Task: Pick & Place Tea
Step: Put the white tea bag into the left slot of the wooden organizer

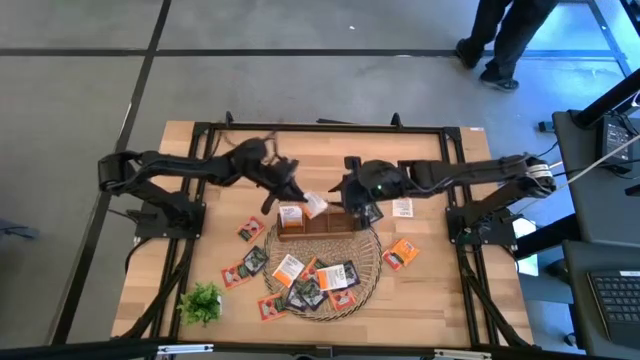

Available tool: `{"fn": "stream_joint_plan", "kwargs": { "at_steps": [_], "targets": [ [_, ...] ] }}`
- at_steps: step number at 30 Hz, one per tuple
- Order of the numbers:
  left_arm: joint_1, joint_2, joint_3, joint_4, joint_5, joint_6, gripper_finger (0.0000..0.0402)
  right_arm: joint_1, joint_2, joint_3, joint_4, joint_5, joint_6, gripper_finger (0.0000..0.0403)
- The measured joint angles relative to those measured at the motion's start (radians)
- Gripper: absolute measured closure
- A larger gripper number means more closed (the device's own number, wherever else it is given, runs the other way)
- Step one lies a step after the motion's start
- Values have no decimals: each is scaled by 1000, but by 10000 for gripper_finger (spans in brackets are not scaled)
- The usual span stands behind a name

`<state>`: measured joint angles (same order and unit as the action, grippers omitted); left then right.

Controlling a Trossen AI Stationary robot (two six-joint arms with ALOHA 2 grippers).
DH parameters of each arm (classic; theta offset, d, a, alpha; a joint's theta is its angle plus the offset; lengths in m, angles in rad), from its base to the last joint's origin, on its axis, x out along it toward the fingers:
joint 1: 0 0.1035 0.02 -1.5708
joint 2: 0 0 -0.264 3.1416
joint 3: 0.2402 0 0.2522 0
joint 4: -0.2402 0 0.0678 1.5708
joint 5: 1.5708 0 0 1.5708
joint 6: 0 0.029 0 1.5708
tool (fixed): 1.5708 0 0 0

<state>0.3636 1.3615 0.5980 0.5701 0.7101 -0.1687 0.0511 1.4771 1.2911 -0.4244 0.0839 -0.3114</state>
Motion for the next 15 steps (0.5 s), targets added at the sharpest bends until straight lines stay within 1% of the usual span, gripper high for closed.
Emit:
{"fn": "stream_joint_plan", "kwargs": {
  "at_steps": [2, 4, 5, 9, 13, 15],
  "targets": [
    [-4, -33, -82, 148, -162, -35, 399, -25, -3, 0, 24, -27, 24, 258],
    [-23, -71, -148, 235, -304, -14, 399, -55, 10, 0, 53, -29, 47, 258],
    [-35, -87, -168, 252, -352, 17, 399, -68, 22, 0, 82, -27, 54, 258],
    [-105, -130, -214, 250, -460, 77, 399, -104, 90, 0, 175, -24, 68, 258],
    [-181, -138, -232, 238, -595, 126, 399, -132, 159, 0, 262, -28, 69, 258],
    [-212, -138, -232, 229, -640, 137, 399, -142, 173, 0, 279, -27, 70, 258]
  ]
}}
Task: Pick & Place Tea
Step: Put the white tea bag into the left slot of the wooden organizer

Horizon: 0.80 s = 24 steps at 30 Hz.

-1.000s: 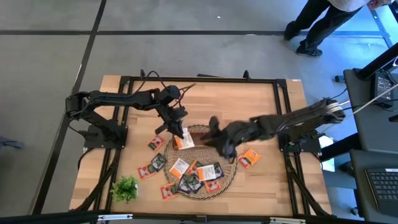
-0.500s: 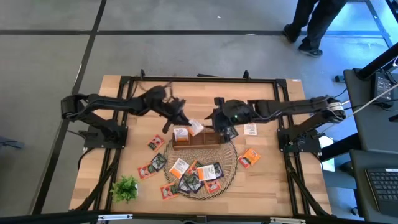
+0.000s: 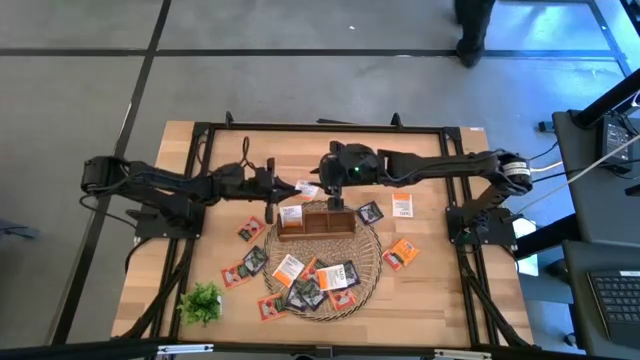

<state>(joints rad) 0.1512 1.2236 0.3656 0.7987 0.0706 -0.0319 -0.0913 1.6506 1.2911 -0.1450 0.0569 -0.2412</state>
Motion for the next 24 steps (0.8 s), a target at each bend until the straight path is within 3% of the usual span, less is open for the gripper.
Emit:
{"fn": "stream_joint_plan", "kwargs": {
  "at_steps": [7, 18, 24],
  "targets": [
    [-53, 0, 0, -20, -141, 59, 399, -24, 8, 1, 11, -115, 114, 258],
    [-55, 0, 0, -14, -148, 72, 399, -36, 8, 1, -31, -242, 171, 260],
    [-57, 0, 0, -9, -147, 71, 398, -36, 8, 1, -31, -269, 195, 297]
  ]
}}
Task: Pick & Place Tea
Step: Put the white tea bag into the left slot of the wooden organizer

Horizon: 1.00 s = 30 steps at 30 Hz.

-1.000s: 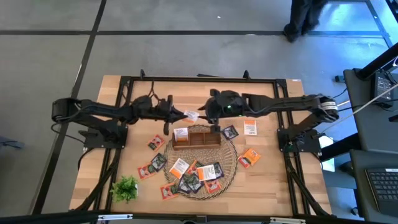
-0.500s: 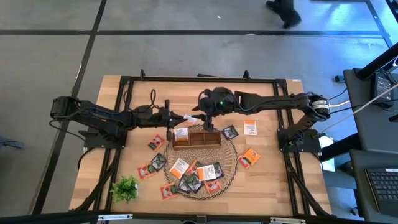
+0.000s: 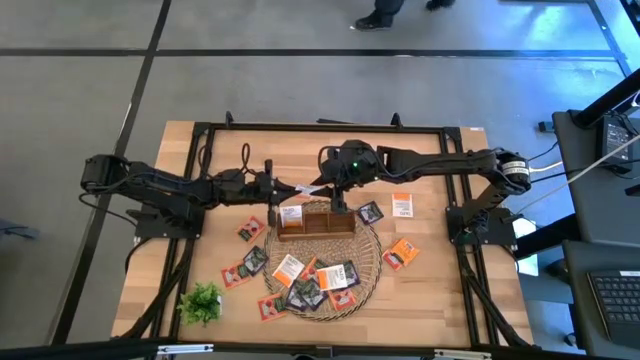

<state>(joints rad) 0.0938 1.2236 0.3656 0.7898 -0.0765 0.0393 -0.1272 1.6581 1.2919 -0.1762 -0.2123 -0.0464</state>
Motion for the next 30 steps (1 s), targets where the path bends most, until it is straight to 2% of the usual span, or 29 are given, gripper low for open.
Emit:
{"fn": "stream_joint_plan", "kwargs": {
  "at_steps": [13, 24, 30],
  "targets": [
    [-28, 0, 0, 8, -12, 1, 394, 0, 0, 0, -3, -1, -14, 395],
    [-28, -3, 0, -3, -30, -18, 391, 0, 0, 0, -2, 1, -14, 398],
    [-28, -39, 0, -60, -37, -29, 354, 0, 0, 2, -5, 44, -18, 398]
  ]
}}
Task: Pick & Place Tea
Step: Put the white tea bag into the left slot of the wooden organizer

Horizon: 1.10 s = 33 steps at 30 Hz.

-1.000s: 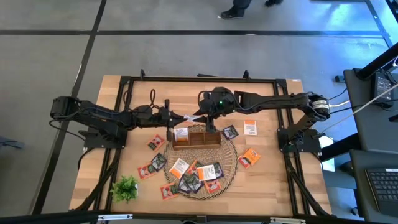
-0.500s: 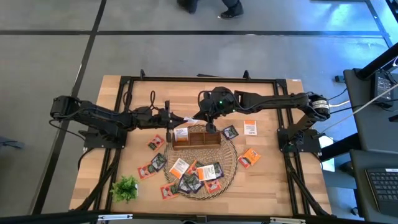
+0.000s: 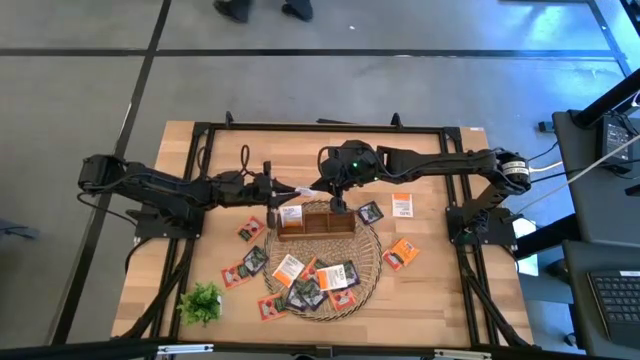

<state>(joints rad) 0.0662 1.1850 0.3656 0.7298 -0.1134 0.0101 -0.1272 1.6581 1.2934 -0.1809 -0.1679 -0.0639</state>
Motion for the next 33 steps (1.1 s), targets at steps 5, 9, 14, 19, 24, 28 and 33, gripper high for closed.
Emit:
{"fn": "stream_joint_plan", "kwargs": {
  "at_steps": [5, 9, 14, 19, 24, 28, 33],
  "targets": [
    [2, -129, 0, -176, -47, -16, 309, 0, 0, 0, -11, 1, 3, 398],
    [2, -268, 0, -309, -47, -29, 288, 8, 0, 0, -21, 22, 30, 398],
    [2, -391, 0, -421, -64, -60, 279, 32, 0, 0, -10, 26, 35, 398],
    [2, -448, 0, -478, -108, -90, 281, 41, 51, 59, -42, -43, 50, 398],
    [2, -455, 0, -515, -144, -96, 285, 41, 167, 199, -172, -121, 32, 398],
    [2, -454, 0, -546, -158, -105, 284, 42, 260, 292, -227, -151, 31, 398],
    [2, -454, 0, -569, -158, -104, 281, 42, 346, 371, -293, -174, 32, 398]
  ]
}}
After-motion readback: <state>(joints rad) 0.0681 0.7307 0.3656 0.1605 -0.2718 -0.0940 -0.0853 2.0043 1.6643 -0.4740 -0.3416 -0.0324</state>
